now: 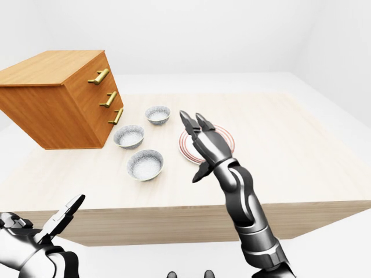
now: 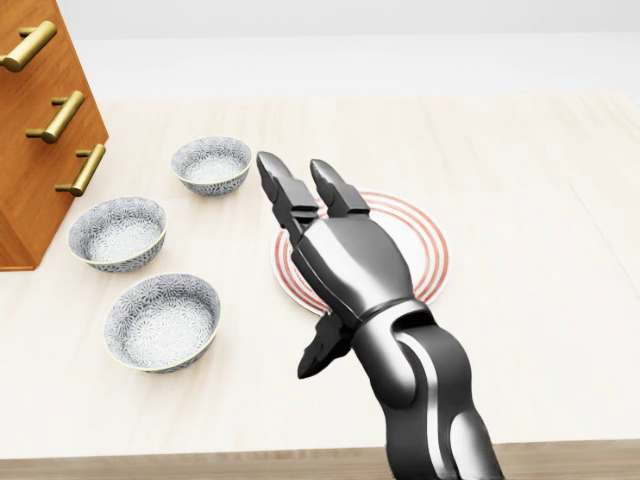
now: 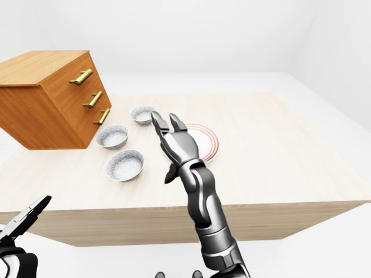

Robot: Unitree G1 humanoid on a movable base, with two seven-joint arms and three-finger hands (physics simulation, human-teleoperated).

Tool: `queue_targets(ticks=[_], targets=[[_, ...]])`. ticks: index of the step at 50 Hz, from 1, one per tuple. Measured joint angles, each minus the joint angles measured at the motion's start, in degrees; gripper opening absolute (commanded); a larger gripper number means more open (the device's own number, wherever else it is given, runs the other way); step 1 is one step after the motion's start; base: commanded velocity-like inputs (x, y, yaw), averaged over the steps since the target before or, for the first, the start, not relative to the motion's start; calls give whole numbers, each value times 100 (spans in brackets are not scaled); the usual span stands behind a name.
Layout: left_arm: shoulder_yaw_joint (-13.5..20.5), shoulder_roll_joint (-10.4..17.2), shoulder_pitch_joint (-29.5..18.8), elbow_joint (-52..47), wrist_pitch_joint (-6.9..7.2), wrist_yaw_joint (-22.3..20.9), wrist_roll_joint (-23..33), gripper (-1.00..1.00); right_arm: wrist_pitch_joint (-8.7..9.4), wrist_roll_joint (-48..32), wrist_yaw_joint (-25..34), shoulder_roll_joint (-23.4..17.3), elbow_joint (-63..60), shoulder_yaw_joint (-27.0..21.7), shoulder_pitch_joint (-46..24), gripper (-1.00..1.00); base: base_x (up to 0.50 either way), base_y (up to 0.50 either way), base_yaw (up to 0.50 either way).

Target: Put the bowl at the front on the plate.

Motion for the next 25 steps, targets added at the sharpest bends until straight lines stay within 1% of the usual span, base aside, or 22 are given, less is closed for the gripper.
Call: queue_targets(ticks=[4,8,14,19,25], targets=[[0,-1,8,-10,0,-1,4,100,0,-562,343,133,228,30,-223,100,0,0,0],[7,6,-3,-12,0,12,8,100,0,-1654,761,275,682,264,-498,100,0,0,0],[11,13,-14,-10,0,25,13,100,0,-2878,1156,548,1098,336,-702,100,0,0,0],[9,20,-22,7,0,34,15,100,0,-3544,1347,715,1291,345,-782,100,0,0,0],[2,28,-30,30,0,44,16,100,0,-4057,1480,839,1419,344,-840,100,0,0,0]])
